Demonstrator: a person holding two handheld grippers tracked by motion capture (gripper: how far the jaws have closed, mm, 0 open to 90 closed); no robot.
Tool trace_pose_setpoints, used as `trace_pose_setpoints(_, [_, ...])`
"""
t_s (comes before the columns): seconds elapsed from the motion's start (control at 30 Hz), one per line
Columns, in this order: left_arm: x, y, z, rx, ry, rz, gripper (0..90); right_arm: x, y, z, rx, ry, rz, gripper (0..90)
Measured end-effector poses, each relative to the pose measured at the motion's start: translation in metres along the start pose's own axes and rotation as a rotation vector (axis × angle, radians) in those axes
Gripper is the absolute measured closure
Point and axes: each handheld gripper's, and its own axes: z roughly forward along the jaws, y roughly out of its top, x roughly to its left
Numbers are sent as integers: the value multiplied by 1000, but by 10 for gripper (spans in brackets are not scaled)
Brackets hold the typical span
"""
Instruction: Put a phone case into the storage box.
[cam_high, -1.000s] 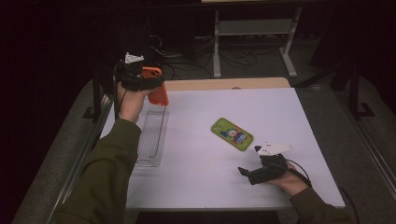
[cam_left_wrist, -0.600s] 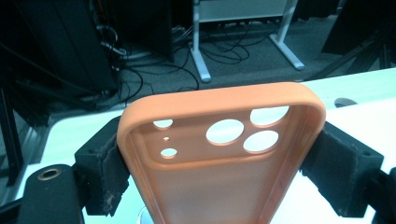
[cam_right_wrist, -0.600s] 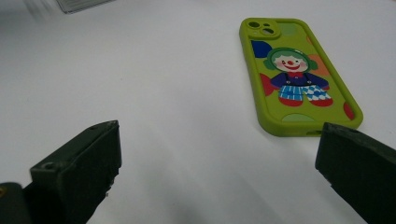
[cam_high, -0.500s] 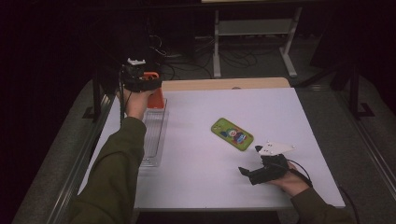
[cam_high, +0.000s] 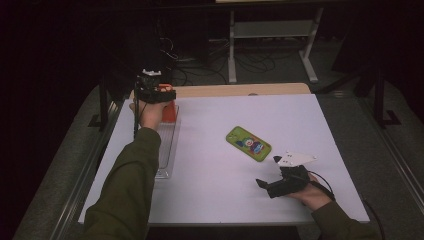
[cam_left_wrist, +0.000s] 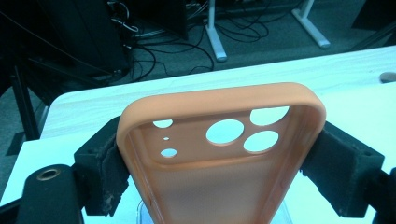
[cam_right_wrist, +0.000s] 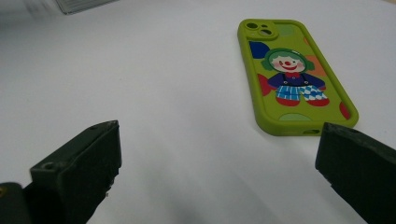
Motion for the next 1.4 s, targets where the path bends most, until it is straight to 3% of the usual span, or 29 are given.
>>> trace_pose_setpoints(0.17, [1,-6,7,9,-2,-22,157,-1,0,0,-3,0,-4,0])
trace_pose_setpoints(0.23, [3,-7,9,23,0,-8,156,-1,0,0,-4,-1,-3,0])
trace_pose_setpoints(0.3, [3,-7,11,7,-3,-25,154,-1,0,0,-3,-1,-3,0])
trace_pose_setpoints(0.4, [3,-8,13,-2,-3,-25,149,-1,0,0,-3,-2,-3,0])
trace_pose_setpoints(0.5, [3,-7,13,3,0,3,143,-1,0,0,-3,-2,-4,0])
trace_pose_setpoints(0.8, [5,-7,17,-2,-3,-8,134,-1,0,0,-5,-2,-6,0])
trace_pose_setpoints(1.07, [10,-6,15,-21,-7,-20,22,-1,0,0,-4,1,-7,0])
trace_pose_setpoints(1.1, [10,-6,14,-34,-15,-36,10,-1,0,0,-6,0,-8,0])
trace_pose_setpoints(1.17, [12,-5,10,-13,-25,-12,8,-1,0,0,-7,2,0,0])
trace_pose_setpoints(1.4, [18,-3,-7,-6,-87,6,8,-3,3,3,-8,-4,7,0])
